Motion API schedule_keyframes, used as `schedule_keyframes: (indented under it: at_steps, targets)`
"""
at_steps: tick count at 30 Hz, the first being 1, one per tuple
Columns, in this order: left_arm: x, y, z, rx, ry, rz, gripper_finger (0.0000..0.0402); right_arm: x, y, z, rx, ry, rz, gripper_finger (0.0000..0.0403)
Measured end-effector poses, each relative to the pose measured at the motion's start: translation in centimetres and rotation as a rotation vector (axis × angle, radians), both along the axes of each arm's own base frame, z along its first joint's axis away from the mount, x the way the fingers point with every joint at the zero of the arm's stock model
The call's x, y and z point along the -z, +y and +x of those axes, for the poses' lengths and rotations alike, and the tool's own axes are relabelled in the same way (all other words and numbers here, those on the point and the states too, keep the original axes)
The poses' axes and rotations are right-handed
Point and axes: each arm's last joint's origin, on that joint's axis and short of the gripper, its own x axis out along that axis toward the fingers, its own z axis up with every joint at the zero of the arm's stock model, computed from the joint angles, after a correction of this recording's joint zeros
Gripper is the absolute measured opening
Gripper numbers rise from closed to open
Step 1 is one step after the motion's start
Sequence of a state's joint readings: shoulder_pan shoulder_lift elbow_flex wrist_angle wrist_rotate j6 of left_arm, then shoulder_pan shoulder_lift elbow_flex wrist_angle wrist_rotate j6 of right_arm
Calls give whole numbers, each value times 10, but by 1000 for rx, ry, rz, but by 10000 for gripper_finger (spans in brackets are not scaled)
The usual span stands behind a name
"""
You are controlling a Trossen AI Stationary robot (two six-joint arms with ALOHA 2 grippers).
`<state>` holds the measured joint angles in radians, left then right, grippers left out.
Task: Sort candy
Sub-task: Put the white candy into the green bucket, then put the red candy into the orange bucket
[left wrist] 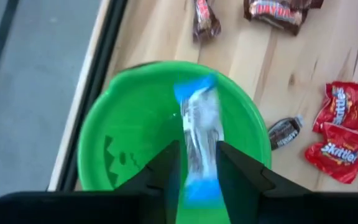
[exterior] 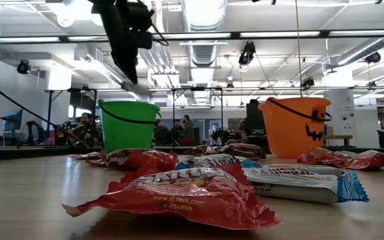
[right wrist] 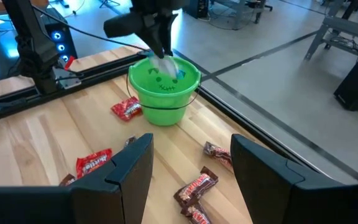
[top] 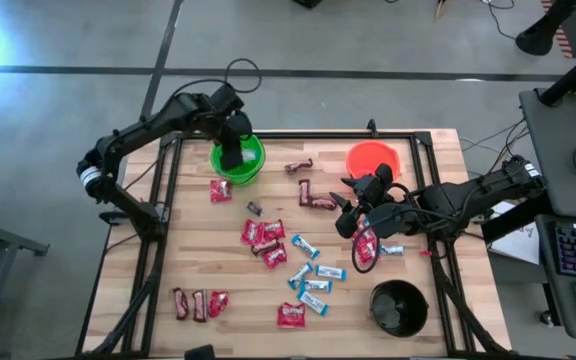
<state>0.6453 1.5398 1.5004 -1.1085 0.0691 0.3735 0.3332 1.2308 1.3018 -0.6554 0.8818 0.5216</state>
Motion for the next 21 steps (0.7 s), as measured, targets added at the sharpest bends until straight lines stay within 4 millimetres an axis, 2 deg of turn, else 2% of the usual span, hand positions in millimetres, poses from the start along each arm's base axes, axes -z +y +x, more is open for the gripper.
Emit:
schedule_keyframes:
  at_steps: [4,9,21]
  targets:
    - [-7,0,0,-2,-14,13,112,0,0,0,-1,3,-2,203]
    - [-6,-1,-2,-3,10,-3,141,2,0,-1,0,23,-9,203]
    - [-5,-8,-4,43,-38,-149,148,1,0,-1,-28,58,-57,203]
